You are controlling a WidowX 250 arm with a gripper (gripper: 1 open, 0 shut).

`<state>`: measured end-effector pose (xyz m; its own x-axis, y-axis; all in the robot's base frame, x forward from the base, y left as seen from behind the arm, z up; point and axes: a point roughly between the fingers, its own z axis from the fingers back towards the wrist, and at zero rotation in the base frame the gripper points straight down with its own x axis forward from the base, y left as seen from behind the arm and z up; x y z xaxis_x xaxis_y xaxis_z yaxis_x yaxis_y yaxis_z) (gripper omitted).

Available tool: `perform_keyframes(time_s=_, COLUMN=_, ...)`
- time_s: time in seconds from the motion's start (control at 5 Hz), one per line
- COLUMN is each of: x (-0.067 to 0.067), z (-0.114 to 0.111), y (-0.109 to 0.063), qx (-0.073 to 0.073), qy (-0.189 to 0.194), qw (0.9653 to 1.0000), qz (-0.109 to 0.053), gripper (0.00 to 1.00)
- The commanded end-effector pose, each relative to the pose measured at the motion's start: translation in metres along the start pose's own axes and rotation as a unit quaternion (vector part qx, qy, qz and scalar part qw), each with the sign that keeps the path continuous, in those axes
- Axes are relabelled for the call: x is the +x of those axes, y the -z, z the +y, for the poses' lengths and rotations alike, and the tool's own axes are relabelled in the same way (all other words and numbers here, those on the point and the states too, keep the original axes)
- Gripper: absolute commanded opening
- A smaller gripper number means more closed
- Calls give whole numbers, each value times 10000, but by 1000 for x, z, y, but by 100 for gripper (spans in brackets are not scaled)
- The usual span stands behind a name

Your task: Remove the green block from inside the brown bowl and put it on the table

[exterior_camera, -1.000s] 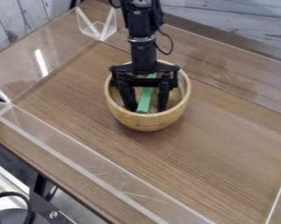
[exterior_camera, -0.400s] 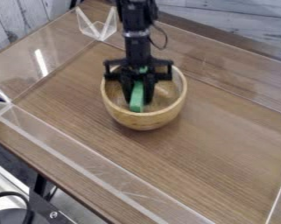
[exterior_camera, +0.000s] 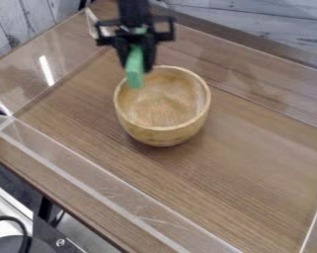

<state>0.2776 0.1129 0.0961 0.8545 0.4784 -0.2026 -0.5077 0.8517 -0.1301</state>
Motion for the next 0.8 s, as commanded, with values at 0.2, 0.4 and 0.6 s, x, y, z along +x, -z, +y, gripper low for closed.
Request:
perform_keyframes(time_s=0.2, x=32, z=57, y=-60, qx=-103, qy=132, qw=9985, qz=-520, gripper=0)
perform_keyframes(time_s=0.4, x=19, z=29, y=-79, qx=-142, qy=512, qw=9978, qz=-391, gripper=0)
perform_keyframes(time_s=0.6, x=5, z=-1, y=-75, qx=-206, qy=763, qw=9965, qz=-272, gripper=0)
